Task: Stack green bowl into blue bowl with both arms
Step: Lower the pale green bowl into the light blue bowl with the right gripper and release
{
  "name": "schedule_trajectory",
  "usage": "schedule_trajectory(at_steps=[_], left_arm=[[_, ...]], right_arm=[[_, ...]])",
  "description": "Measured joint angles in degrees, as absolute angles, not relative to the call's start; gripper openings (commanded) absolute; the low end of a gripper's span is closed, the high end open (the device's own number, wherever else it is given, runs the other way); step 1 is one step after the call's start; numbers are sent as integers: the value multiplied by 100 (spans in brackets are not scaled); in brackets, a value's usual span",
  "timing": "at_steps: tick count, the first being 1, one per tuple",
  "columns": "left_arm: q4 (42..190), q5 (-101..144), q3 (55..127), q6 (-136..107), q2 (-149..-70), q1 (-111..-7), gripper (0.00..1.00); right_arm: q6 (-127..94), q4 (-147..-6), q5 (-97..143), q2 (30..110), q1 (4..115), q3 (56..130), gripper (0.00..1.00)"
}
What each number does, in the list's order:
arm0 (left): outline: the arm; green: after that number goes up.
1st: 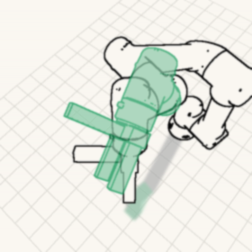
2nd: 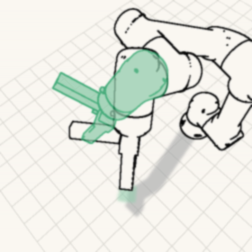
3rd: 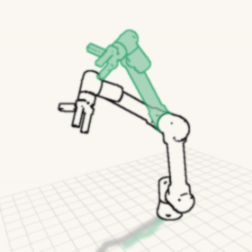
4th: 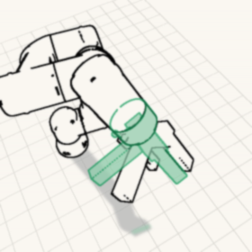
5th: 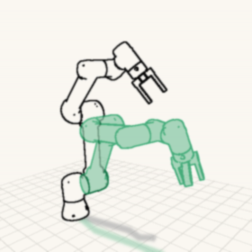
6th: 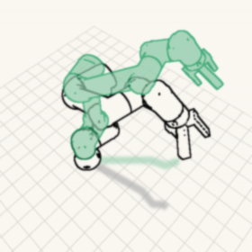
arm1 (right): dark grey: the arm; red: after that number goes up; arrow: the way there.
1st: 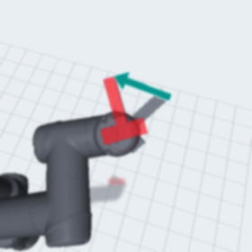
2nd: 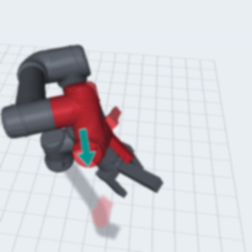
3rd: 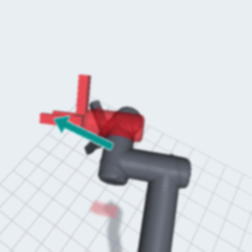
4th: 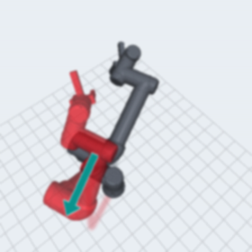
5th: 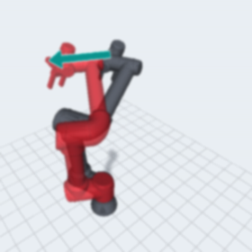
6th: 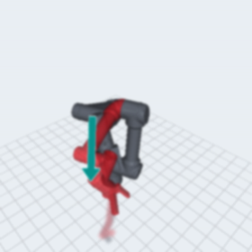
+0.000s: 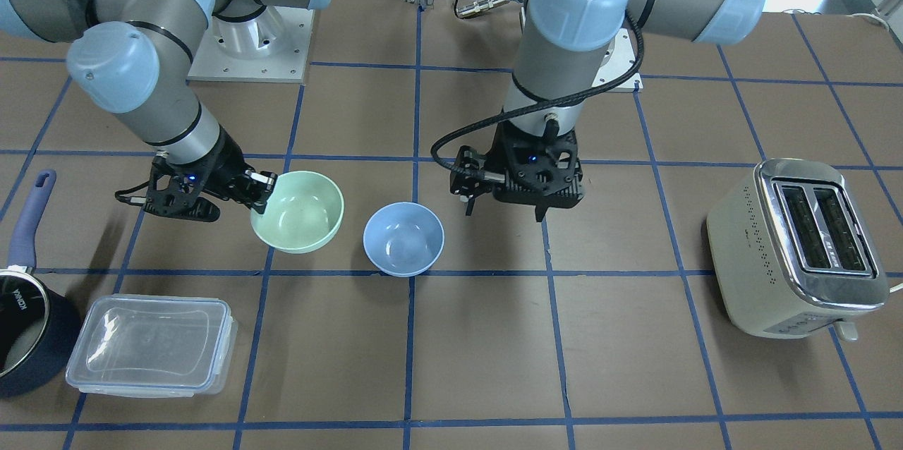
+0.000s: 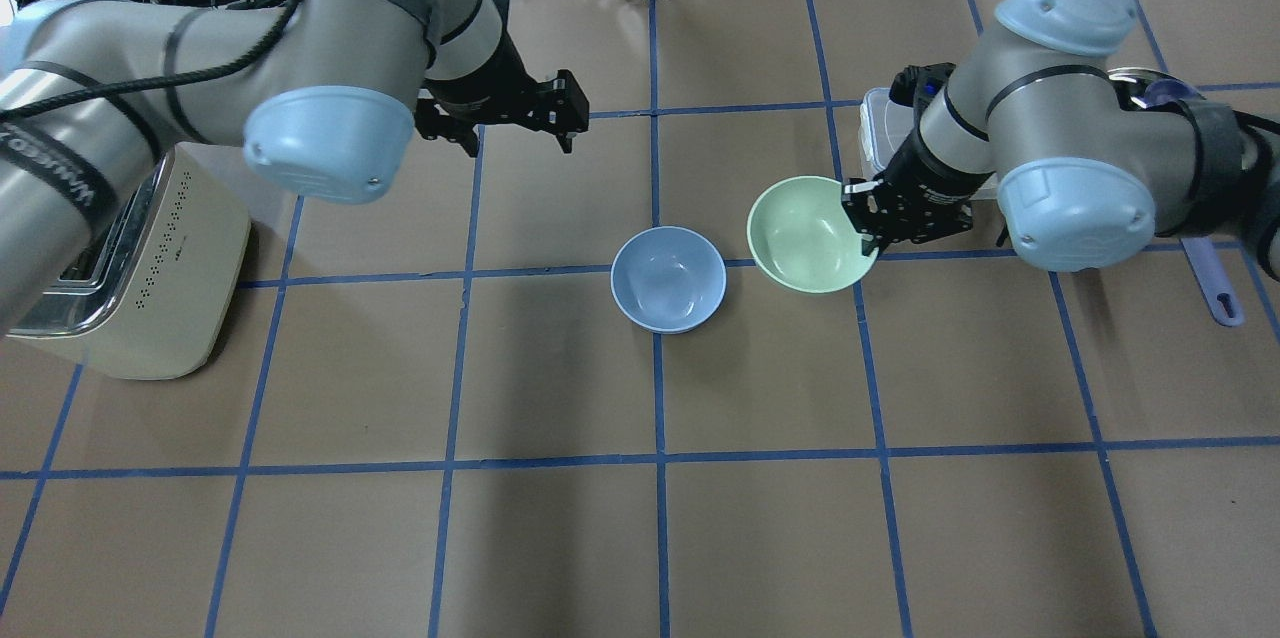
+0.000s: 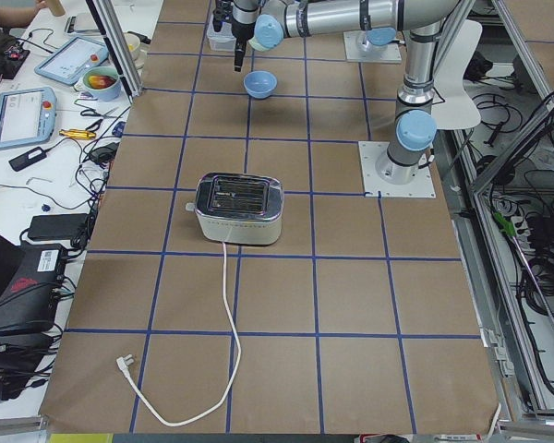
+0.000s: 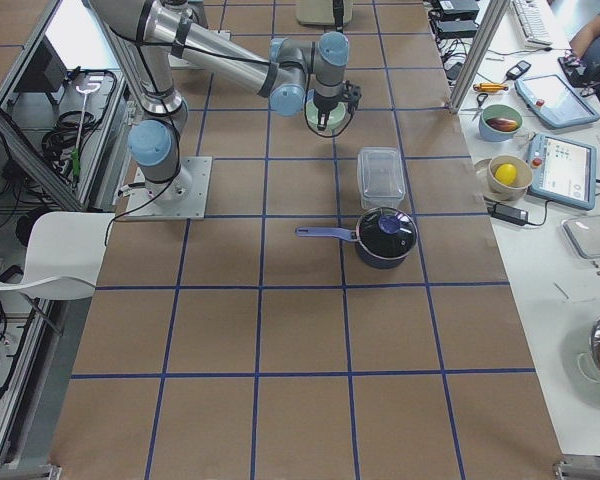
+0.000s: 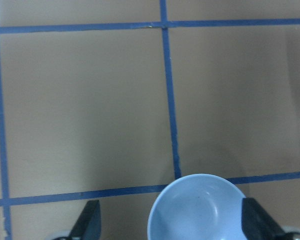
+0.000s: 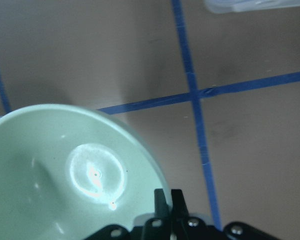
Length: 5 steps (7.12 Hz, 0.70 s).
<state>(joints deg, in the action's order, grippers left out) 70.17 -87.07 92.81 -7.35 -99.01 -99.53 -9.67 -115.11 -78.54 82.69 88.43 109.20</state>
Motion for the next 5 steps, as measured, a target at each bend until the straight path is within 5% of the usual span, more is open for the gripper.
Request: schedule_trajectory(at_steps=[5], left_arm=[[7962,-8846,9129,-214,-9268,-9418,100]], right_arm=[[-2392,-12322,-7777,7540,10035,10778,5]])
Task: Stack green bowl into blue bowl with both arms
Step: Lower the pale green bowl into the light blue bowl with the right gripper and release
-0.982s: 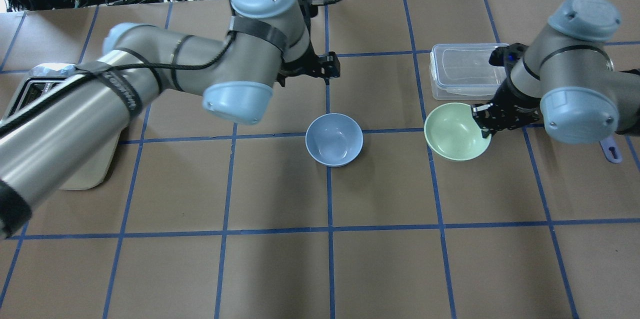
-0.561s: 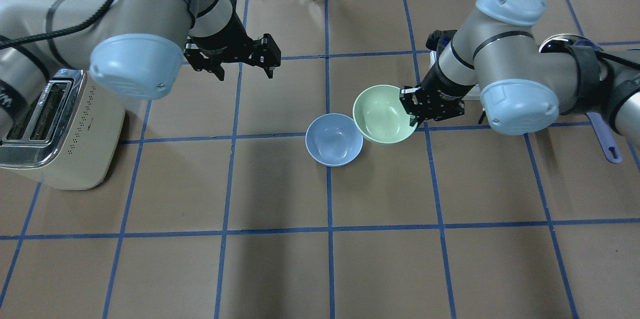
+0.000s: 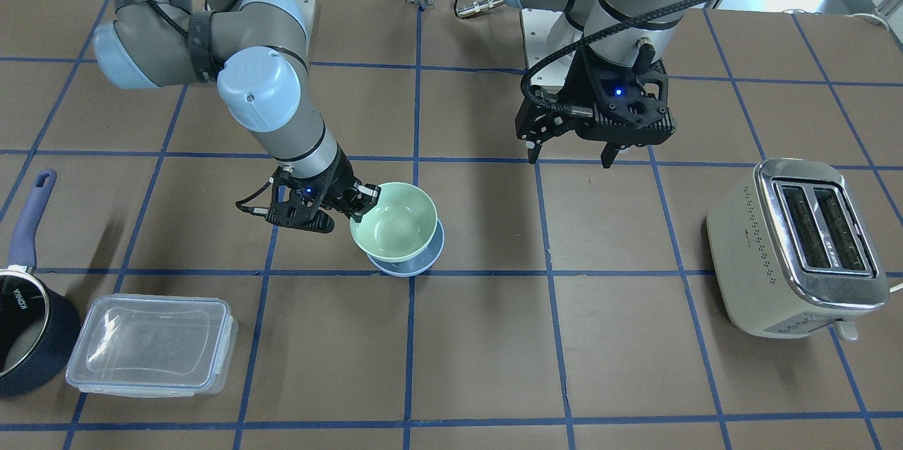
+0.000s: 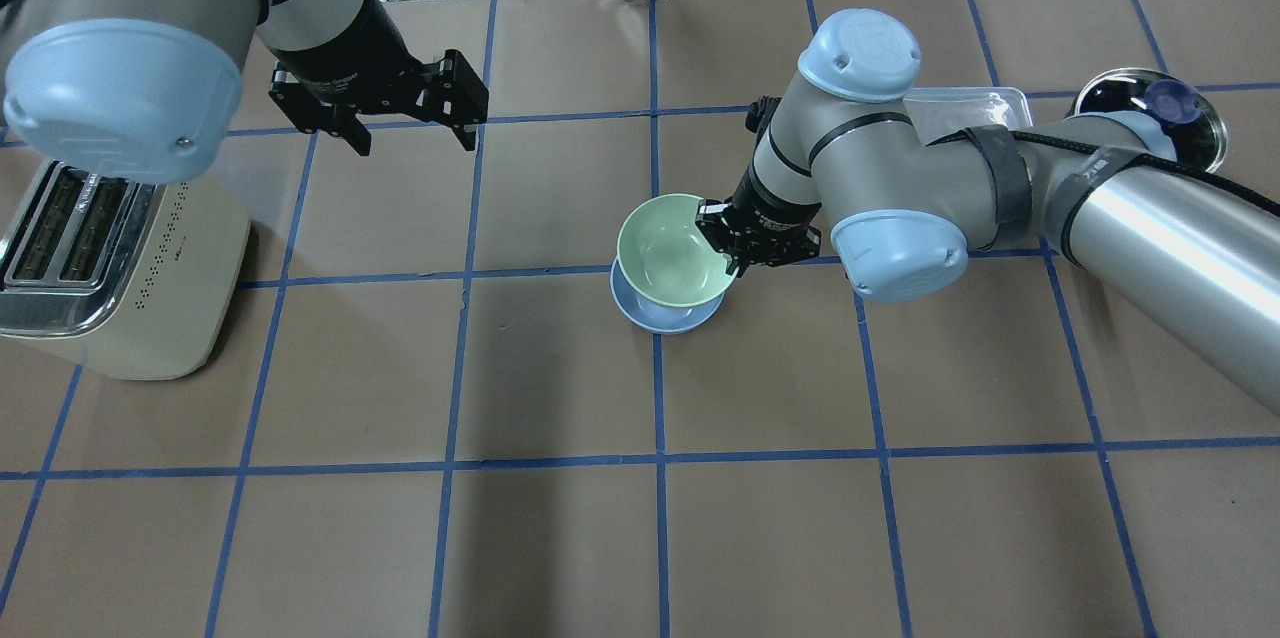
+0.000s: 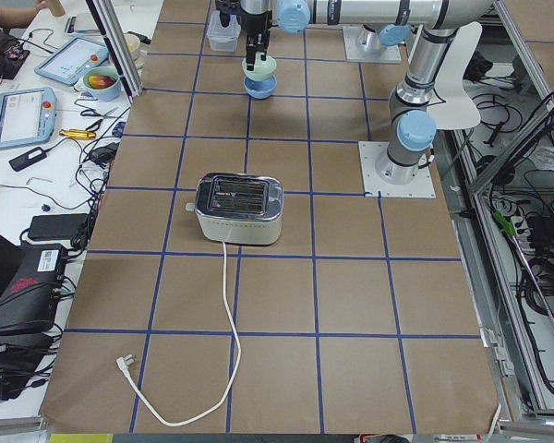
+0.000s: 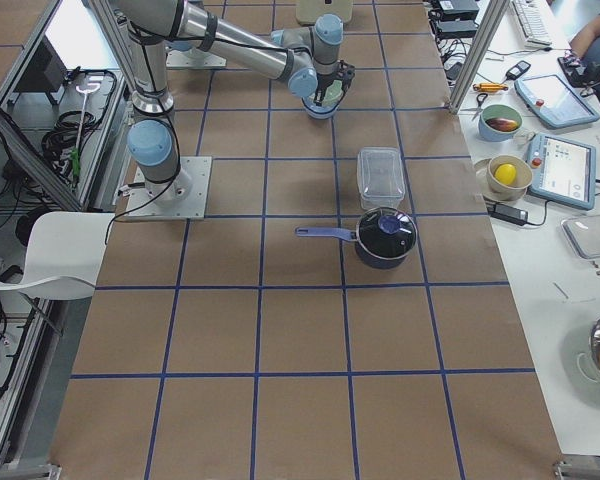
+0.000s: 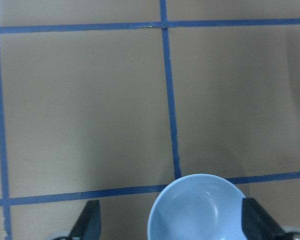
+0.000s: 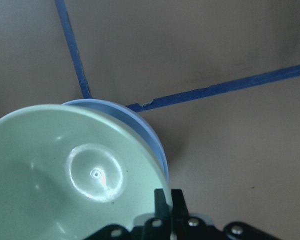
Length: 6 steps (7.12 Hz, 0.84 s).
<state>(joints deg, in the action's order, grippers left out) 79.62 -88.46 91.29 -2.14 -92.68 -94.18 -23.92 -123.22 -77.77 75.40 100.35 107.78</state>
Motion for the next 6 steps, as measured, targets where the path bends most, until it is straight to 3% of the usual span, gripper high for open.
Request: schedule_trajectory(at_steps=[2,3,6], left_arm=[[8078,-9090,9124,243,-9143,-9180,100],[8141,-9107,9148,332,-9071,-9045,100],[8189,-8958,9137,339,-8951,-8864,100]], right_arm=[[-2437,-12456,-7782,7393,10113,10773,92],[-2440,-12506,-7787,7352,10130,10764,100],[-2273,-12318,-7991,7390,10047,10398,100]])
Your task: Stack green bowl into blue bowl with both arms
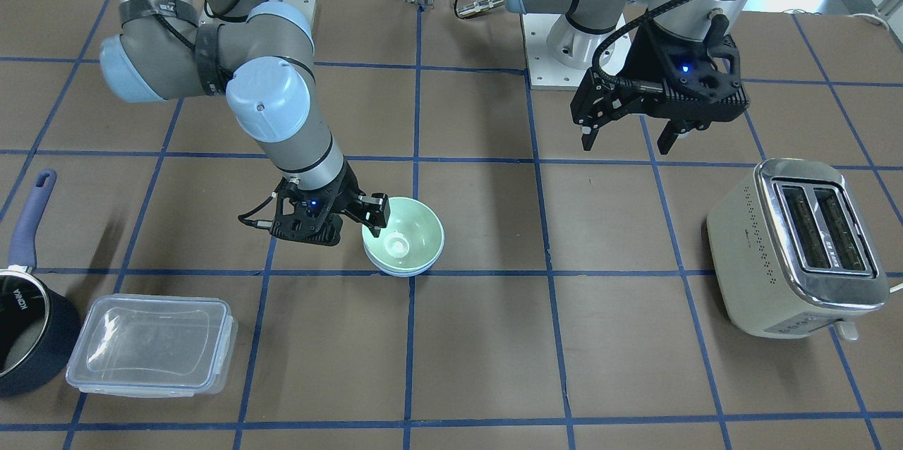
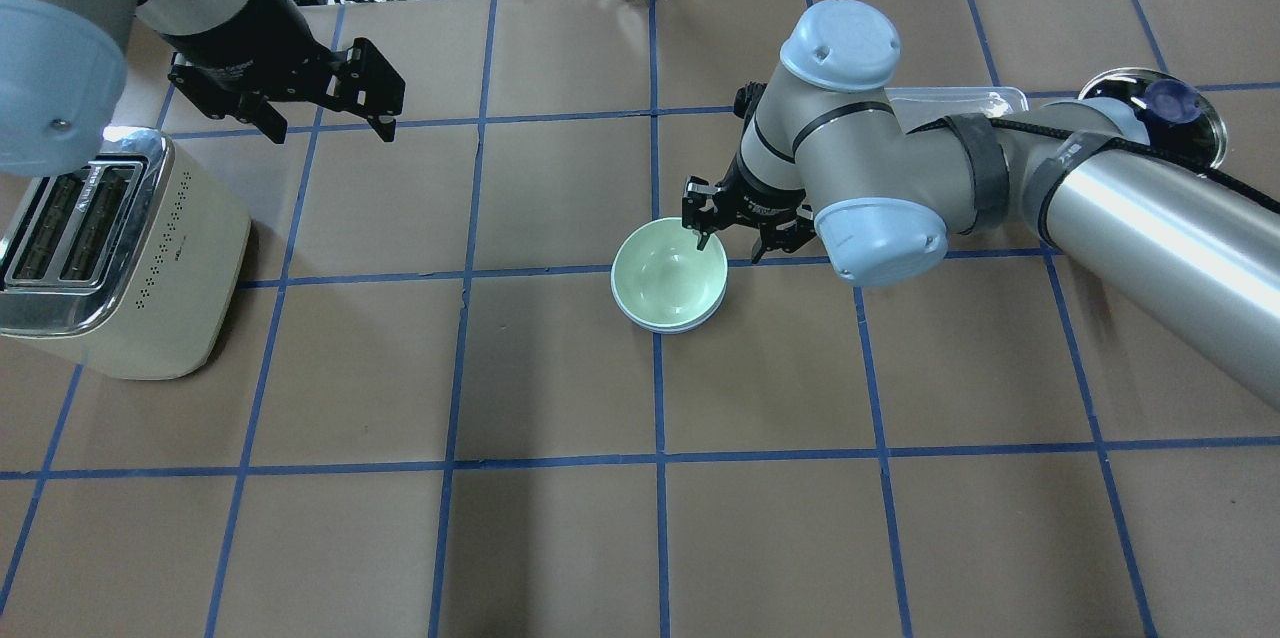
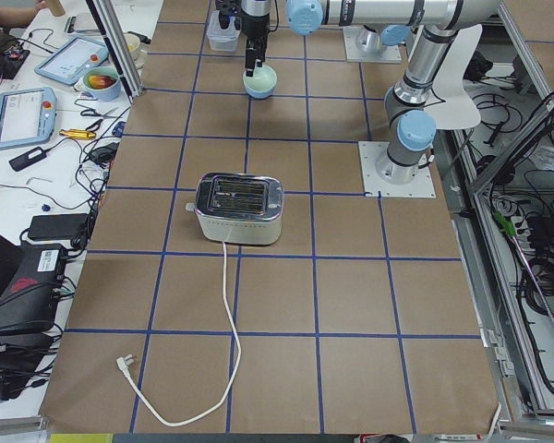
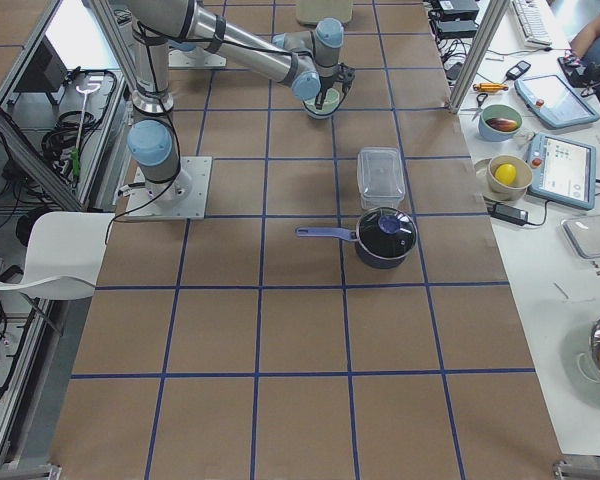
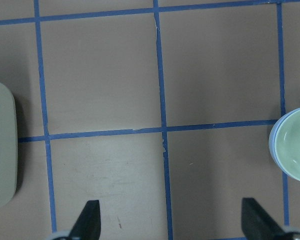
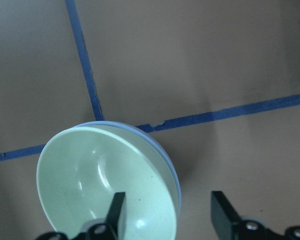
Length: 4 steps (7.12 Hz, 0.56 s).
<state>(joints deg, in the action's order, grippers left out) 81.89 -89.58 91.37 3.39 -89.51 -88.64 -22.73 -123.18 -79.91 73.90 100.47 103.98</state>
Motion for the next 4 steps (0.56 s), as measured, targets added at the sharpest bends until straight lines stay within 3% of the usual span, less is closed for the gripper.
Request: schedule_trajectory(at_steps=[4], left_arm=[[8191,-8940,9141,350,-8913,-8816,100]], right_arm=[[-1176,-10142,-8535,7885,9596,8994,100]])
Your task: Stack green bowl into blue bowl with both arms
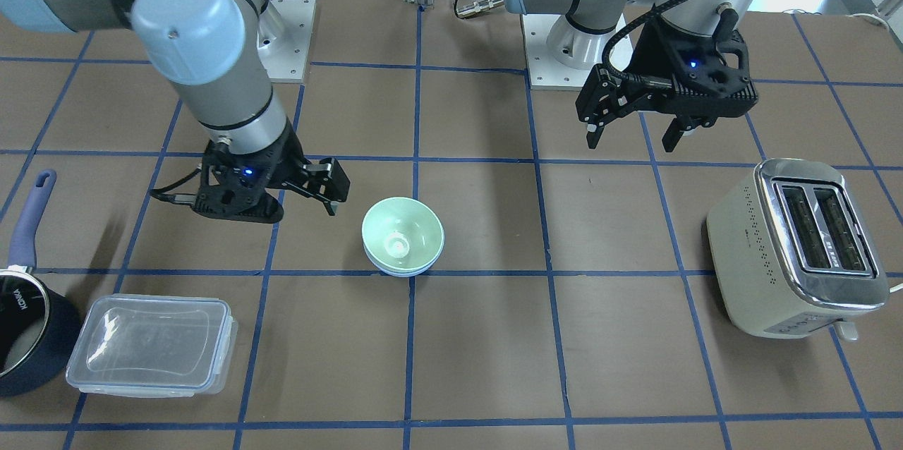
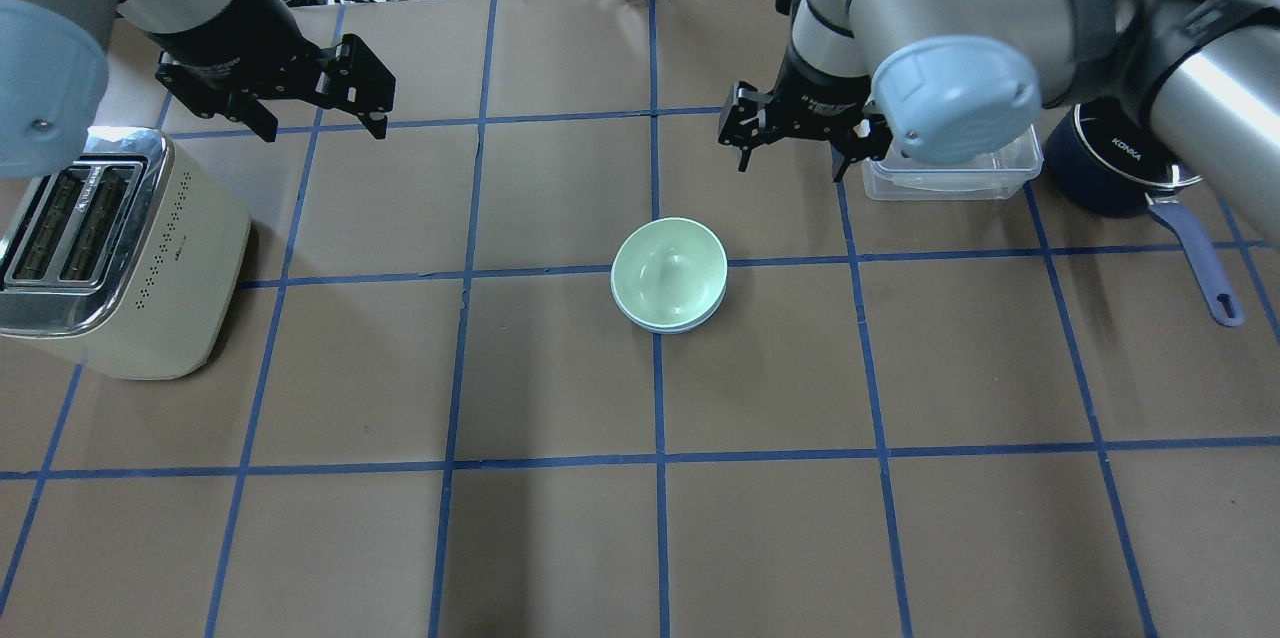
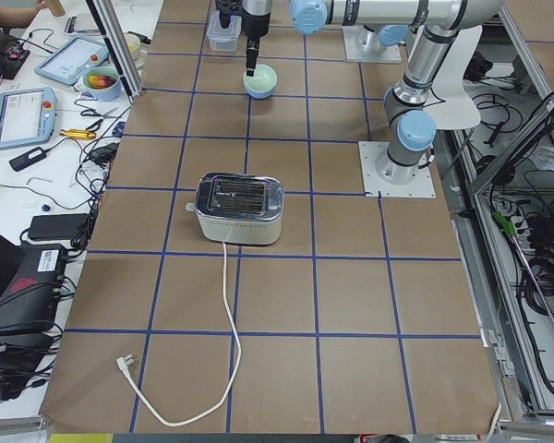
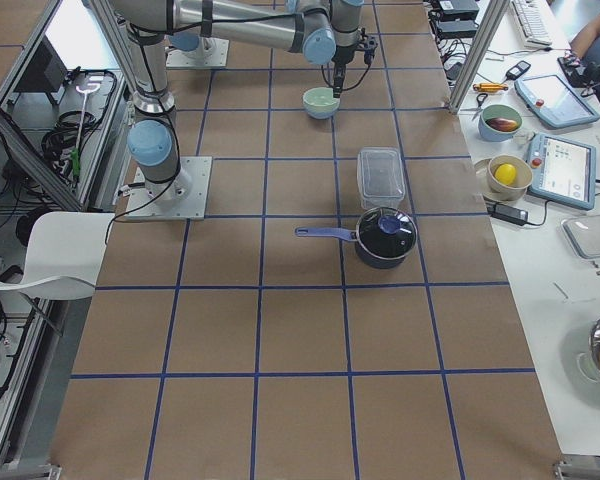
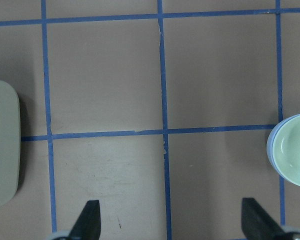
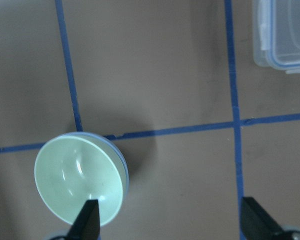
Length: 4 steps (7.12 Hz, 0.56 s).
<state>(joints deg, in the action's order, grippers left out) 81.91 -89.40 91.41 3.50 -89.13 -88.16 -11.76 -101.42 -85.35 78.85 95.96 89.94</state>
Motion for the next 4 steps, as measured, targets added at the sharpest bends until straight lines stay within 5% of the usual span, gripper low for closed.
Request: schedule_trajectory(at_steps=[4], left_arm=[[8151,-8950,9124,360,-8908,-8808,100]], right_arm=[[262,-8864,-8894,8758,8836,8590,100]])
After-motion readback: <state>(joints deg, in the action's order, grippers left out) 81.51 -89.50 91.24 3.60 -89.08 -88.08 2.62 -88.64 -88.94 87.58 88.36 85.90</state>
